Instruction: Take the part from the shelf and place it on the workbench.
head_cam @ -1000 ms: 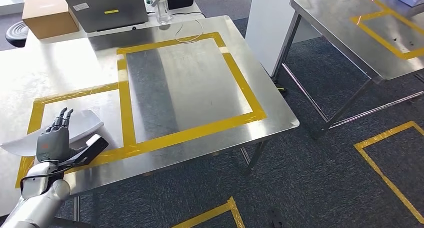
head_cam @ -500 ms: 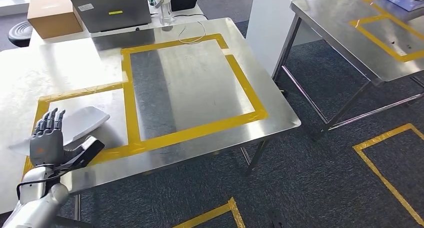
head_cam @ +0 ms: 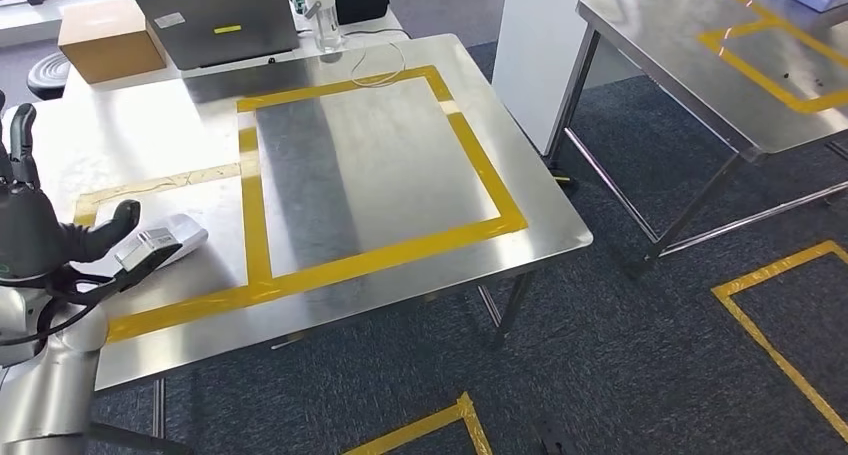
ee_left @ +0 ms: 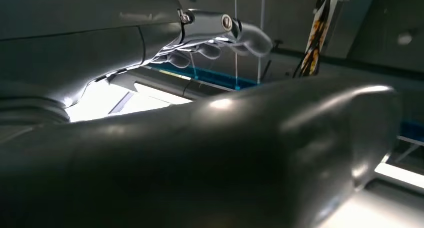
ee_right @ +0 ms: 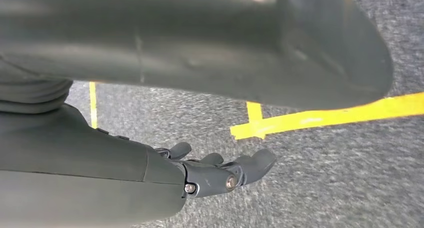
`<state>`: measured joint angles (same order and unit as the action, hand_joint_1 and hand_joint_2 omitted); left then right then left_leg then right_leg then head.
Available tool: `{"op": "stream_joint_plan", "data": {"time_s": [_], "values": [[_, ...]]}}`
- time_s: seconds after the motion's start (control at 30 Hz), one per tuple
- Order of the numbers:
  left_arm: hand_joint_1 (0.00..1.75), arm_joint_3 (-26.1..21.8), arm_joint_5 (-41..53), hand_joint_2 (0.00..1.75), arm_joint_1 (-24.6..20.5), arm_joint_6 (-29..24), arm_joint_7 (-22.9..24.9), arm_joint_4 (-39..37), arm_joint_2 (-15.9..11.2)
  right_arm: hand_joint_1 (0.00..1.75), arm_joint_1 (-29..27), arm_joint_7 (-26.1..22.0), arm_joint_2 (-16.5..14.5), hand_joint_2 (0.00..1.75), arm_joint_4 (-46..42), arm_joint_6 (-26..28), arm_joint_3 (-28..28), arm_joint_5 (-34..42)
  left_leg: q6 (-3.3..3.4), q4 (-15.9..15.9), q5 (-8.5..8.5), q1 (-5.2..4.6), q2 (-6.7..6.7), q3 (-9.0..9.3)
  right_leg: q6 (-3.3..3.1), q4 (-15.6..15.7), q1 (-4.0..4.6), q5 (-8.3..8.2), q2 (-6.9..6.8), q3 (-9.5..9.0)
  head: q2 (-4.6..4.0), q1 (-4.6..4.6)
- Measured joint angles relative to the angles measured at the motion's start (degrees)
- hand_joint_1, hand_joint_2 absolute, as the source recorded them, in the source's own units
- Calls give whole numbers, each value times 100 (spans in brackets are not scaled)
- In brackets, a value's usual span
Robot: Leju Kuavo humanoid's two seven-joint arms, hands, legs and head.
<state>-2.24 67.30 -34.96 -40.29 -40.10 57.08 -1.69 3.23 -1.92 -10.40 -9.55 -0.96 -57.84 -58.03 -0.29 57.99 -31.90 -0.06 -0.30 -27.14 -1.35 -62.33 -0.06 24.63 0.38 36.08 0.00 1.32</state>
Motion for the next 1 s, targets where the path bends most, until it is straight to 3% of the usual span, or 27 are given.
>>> {"op": "stream_joint_plan", "data": {"time_s": [0.1, 0.2, 0.27, 0.3, 0.33, 0.37, 0.43, 0.47, 0.57, 0.6, 0.63, 0.73, 0.77, 0.8, 0.83, 0.87, 0.93, 1.0], "values": [[0, -70, -65, 0, 90, 1, 3, 496, 20, 0, 36, 2, -4, 0, 0, -2, -3, -2, -106, 128, -101, 7, 2, -112, -74, 206, -30, 73, 2, -49, -1, -1], [0, -168, -189, 0, 159, 1, 13, 875, -7, 0, 48, 20, -3, 0, -1, 10, -9, -8, -195, 996, -541, 31, 7, -523, -125, 329, -49, 86, -6, -63, 0, -11], [0, -198, -303, 0, 268, 1, 14, 1091, -24, 0, 51, 34, -3, 0, 0, 18, -13, -6, -219, 1502, -646, 40, 7, -756, -123, 299, -47, 66, -17, -24, -1, -11], [0, -205, -367, 0, 319, 1, 14, 1212, -30, 0, 53, 39, -4, 0, 0, 19, -14, -2, -220, 1492, -547, 41, 7, -755, -118, 277, -47, 54, -22, 2, -1, -12], [0, -206, -427, 0, 360, 1, 15, 1349, -36, 0, 56, 42, -4, 0, 0, 20, -15, 2, -211, 1268, -355, 42, 7, -650, -111, 254, -47, 40, -24, 29, -1, -12], [0, -205, -480, 0, 392, 1, 15, 1492, -41, 0, 61, 42, -4, 0, 0, 20, -16, 8, -196, 891, -160, 41, 7, -473, -99, 234, -47, 22, -25, 54, 0, -11], [0, -201, -558, 0, 454, 1, 14, 1780, -49, 0, 72, 37, -4, 0, 0, 22, -22, 19, -154, 249, 51, 15, 3, -158, -47, 225, -47, -41, -20, 99, 0, -8], [0, -199, -594, 0, 498, 1, 14, 1921, -50, 0, 76, 32, -4, 0, 0, 25, -26, 25, -132, 100, 70, -3, 0, -111, -11, 232, -49, -83, -17, 115, -1, -7], [0, -192, -676, 0, 726, 1, 12, 2360, -36, 0, 74, 13, -11, 0, 2, 38, -40, 42, -23, 32, 182, -15, 11, -194, 103, 286, -52, -193, -8, 143, -1, -7], [0, -183, -679, 0, 829, 1, 10, 2515, -20, 0, 72, 7, -14, 0, 2, 45, -44, 47, 30, 10, 241, -2, 24, -219, 133, 249, -52, -124, -7, 174, -1, -3], [0, -170, -668, 0, 939, 1, 7, 2667, -2, 0, 71, 3, -15, 0, 2, 51, -46, 51, 76, -11, 310, 16, 40, -262, 159, 106, -52, 53, -8, 236, -1, 3], [0, -129, -542, 0, 1344, 1, 0, 3111, 56, 0, 72, 4, -15, 0, 2, 73, -49, 61, 140, 1, 493, 21, 67, -486, 216, -889, -69, 822, -14, 522, -1, 20], [0, -119, -480, 0, 1496, 1, -1, 3253, 82, 0, 71, 10, -15, 0, 2, 85, -50, 60, 138, 19, 545, 19, 72, -571, 230, -1165, -71, 918, -14, 559, 0, 20], [0, -110, -422, 0, 1646, 1, -2, 3393, 108, 0, 70, 20, -14, 0, 2, 103, -50, 60, 131, 43, 590, 19, 79, -658, 238, -1268, -73, 891, -14, 509, 0, 21], [0, -102, -382, 0, 1783, 1, -3, 3529, 134, 0, 69, 31, -12, 0, 2, 130, -50, 59, 118, 73, 631, 22, 83, -743, 239, -1153, -75, 770, -15, 352, 0, 23], [0, -98, -362, 0, 1907, 1, -4, 3656, 158, 0, 70, 42, -10, 0, 2, 158, -50, 59, 100, 109, 667, 25, 85, -823, 234, -845, -78, 629, -15, 93, 0, 25], [0, -92, -378, 0, 2129, 1, -3, 3913, 203, 0, 76, 62, -7, 0, 2, 202, -50, 58, 47, 169, 732, 21, 87, -938, 192, -94, -68, 570, -7, -438, 0, 30], [0, -67, -445, 0, 2312, 1, -2, 4135, 247, 0, 72, 72, -6, 0, 2, 227, -50, 52, -19, 185, 794, 12, 88, -964, 122, 264, -43, 647, 3, -641, 0, 39]]}}
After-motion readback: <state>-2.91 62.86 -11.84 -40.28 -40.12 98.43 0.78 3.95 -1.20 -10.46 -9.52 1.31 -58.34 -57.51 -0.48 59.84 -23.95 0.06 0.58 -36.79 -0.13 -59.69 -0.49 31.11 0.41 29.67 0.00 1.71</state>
